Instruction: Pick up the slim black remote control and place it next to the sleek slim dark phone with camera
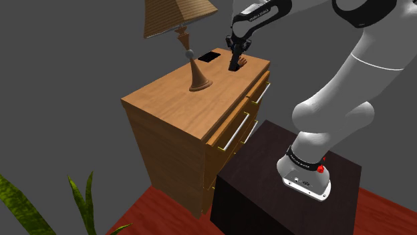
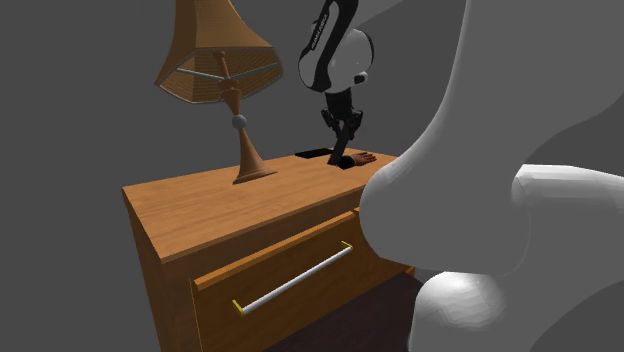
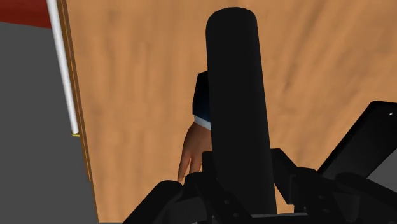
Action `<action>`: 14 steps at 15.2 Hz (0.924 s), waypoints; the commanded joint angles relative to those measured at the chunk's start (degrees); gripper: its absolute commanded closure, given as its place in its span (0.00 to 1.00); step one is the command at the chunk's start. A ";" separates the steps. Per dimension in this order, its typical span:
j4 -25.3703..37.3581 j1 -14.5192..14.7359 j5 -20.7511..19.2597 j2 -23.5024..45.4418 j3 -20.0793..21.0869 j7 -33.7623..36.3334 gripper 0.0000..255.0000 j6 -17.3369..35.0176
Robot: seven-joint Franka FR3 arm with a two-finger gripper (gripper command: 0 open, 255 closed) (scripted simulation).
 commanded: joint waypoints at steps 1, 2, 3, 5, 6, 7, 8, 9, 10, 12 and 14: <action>0.83 0.07 0.73 -0.51 -0.02 -0.81 1.00 -1.19; 1.32 0.10 1.10 -0.76 -0.04 -1.23 1.00 -1.86; 1.82 0.14 1.45 -1.00 -0.05 -1.63 1.00 -2.52; 2.86 0.22 2.11 -1.43 -0.07 -2.40 1.00 -3.86; 3.40 0.25 2.42 -1.63 -0.09 -2.77 1.00 -4.54; 3.95 0.29 2.71 -1.81 -0.10 -3.13 1.00 -5.22; 4.52 0.32 3.00 -1.98 -0.11 -3.48 1.00 -5.90; 5.10 0.35 3.26 -2.14 -0.12 -3.82 1.00 -6.58; 5.69 0.38 3.52 -2.29 -0.14 -4.15 1.00 -7.27; 6.92 0.44 4.00 -2.55 -0.16 -4.79 1.00 -8.66; 8.20 0.49 4.43 -2.75 -0.17 -5.39 1.00 -10.06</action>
